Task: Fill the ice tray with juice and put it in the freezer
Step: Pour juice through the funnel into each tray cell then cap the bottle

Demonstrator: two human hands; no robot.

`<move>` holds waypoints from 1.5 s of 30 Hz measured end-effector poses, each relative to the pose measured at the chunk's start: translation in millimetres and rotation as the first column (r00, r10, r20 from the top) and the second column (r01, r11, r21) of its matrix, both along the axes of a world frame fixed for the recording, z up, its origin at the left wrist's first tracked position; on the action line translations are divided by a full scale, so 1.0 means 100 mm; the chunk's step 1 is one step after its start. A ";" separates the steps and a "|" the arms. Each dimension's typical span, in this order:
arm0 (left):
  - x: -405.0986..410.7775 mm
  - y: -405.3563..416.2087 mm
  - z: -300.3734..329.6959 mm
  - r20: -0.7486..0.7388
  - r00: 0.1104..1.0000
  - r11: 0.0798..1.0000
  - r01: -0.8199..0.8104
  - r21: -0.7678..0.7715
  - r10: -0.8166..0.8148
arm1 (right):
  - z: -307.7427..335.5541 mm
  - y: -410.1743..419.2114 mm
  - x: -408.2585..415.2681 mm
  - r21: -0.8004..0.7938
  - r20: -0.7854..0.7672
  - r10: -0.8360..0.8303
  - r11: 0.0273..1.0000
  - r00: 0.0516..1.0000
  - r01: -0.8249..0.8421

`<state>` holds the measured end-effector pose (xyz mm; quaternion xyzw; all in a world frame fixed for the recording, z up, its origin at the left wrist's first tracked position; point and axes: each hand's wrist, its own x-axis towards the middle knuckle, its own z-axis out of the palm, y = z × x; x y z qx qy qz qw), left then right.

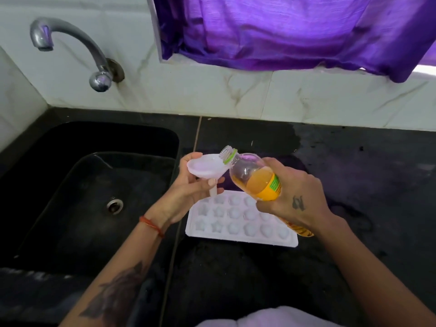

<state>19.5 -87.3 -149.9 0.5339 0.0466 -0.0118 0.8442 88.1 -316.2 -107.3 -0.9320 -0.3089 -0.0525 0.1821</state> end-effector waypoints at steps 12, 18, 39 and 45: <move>-0.07 0.08 -0.11 0.006 0.969 0.953 -0.243 0.184 0.246 | -0.07 -0.10 -0.11 -0.061 -0.022 -0.018 0.998 1.000 0.016; -0.05 0.17 -0.27 -0.062 0.977 0.960 -0.189 0.208 0.206 | -0.13 -0.12 -0.08 -0.084 -0.033 -0.035 0.996 0.999 0.032; -0.01 0.43 -0.24 -0.158 0.983 0.948 0.132 0.288 -0.089 | -0.15 0.00 0.08 -0.249 0.021 0.066 0.967 0.998 -0.059; 0.00 0.46 -0.24 -0.170 0.978 0.961 0.157 0.227 -0.119 | -0.11 0.04 0.07 -0.291 0.052 0.085 0.955 0.995 -0.067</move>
